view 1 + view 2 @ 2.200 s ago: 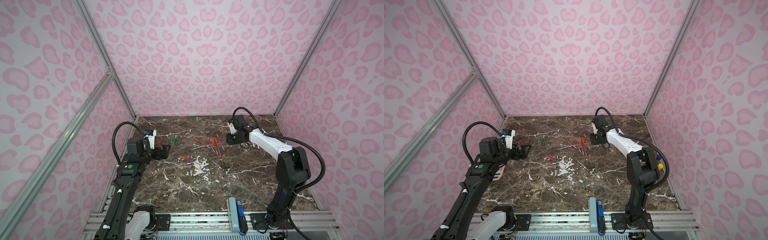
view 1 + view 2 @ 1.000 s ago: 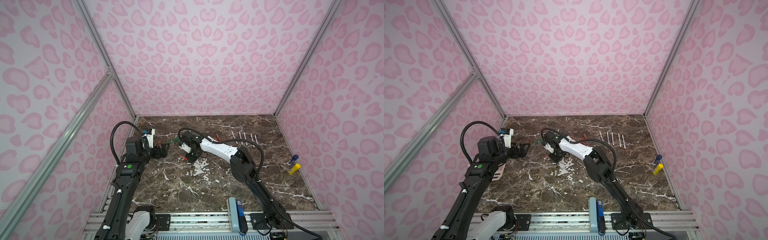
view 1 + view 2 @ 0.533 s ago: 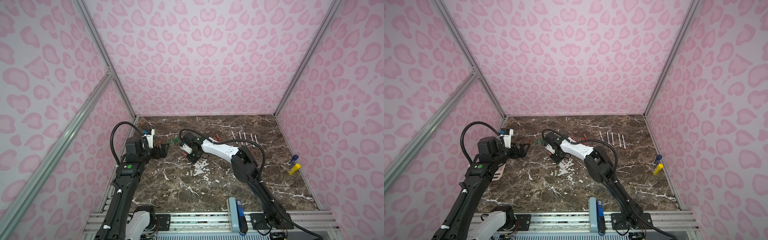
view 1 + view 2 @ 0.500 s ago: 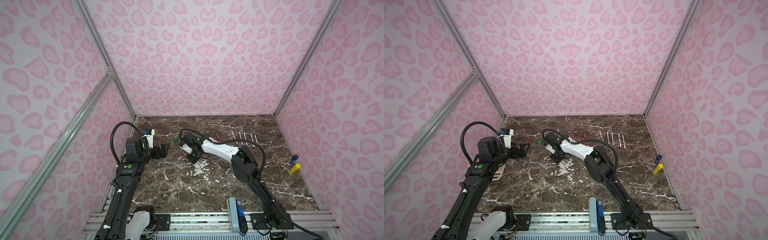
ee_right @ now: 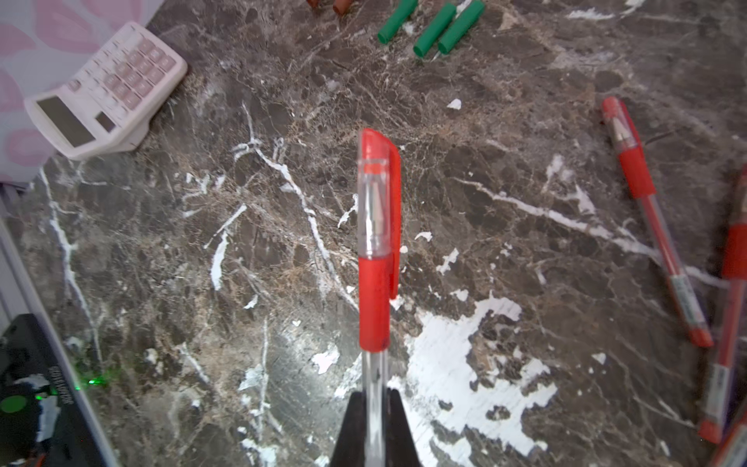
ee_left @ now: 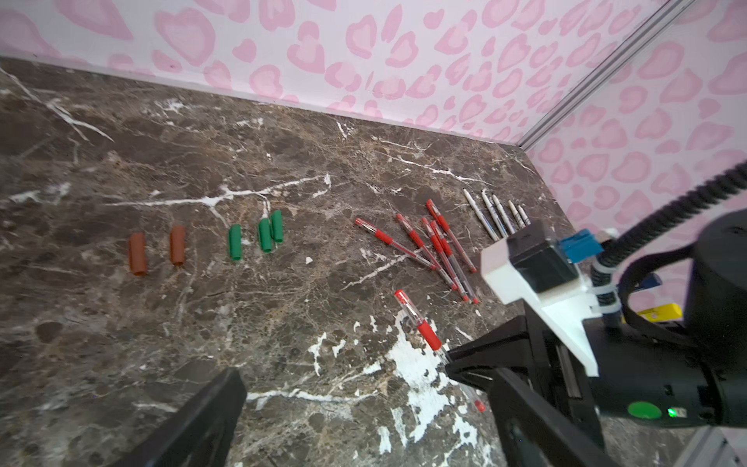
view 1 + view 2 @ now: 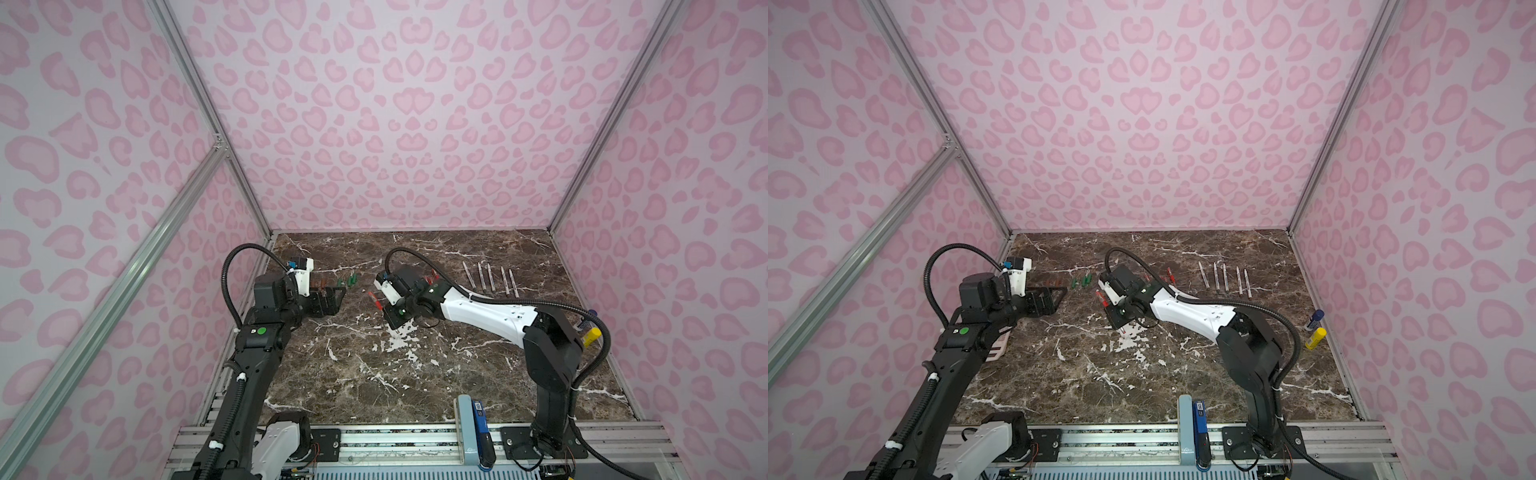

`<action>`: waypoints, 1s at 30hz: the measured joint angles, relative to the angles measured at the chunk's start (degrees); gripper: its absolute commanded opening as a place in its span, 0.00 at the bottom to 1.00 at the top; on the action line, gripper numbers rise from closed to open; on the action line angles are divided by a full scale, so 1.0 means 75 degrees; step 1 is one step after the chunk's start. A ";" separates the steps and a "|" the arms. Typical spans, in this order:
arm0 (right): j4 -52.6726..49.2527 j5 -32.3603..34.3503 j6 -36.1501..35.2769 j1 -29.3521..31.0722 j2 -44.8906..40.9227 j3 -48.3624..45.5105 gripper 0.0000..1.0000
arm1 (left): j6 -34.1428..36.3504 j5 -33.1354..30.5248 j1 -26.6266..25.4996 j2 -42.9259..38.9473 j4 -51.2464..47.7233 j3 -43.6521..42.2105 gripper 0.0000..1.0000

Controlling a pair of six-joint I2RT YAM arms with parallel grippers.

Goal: Open the pen caps
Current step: 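Lift the red pen and bring its cap into the left gripper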

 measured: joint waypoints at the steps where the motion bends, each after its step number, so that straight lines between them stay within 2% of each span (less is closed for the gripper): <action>1: 0.0233 0.0023 0.0175 0.0064 -0.0152 -0.0178 0.00 | -0.0157 0.0090 -0.0029 0.0052 0.0073 -0.0023 0.91; 4: 0.0883 0.0058 0.0612 0.0326 -0.0504 -0.0469 0.00 | -0.0752 0.0420 -0.0128 0.0236 0.0495 -0.0195 0.83; 7: 0.1148 0.0414 0.0918 0.0580 -0.0627 -0.0391 0.00 | -0.1376 0.0702 -0.0294 0.0463 0.0775 -0.0254 0.79; 10: 0.1148 0.0941 0.1011 0.0842 -0.0638 -0.0163 0.00 | -0.1632 0.0769 -0.0562 0.0603 0.0965 -0.0254 0.75; 15: 0.1046 0.1239 0.1116 0.1137 -0.0460 0.0364 0.00 | -0.1784 0.0670 -0.0664 0.0854 0.1005 -0.0099 0.65; 18: 0.0973 0.1349 0.1090 0.1218 -0.0326 0.0632 0.00 | -0.1845 0.0667 -0.0694 0.0950 0.1096 -0.0079 0.55; 23: 0.0778 0.1402 0.1055 0.1282 -0.0201 0.0807 0.00 | -0.1891 0.0533 -0.0694 0.1043 0.1032 0.0082 0.29; 28: 0.0685 0.1393 0.1020 0.1306 -0.0111 0.0924 0.00 | -0.1897 0.0501 -0.0682 0.1072 0.1005 0.0166 0.18; 30: 0.0694 0.1373 0.1003 0.1311 -0.0111 0.0906 0.00 | -0.2014 0.0574 -0.0682 0.1072 0.1052 0.0178 0.10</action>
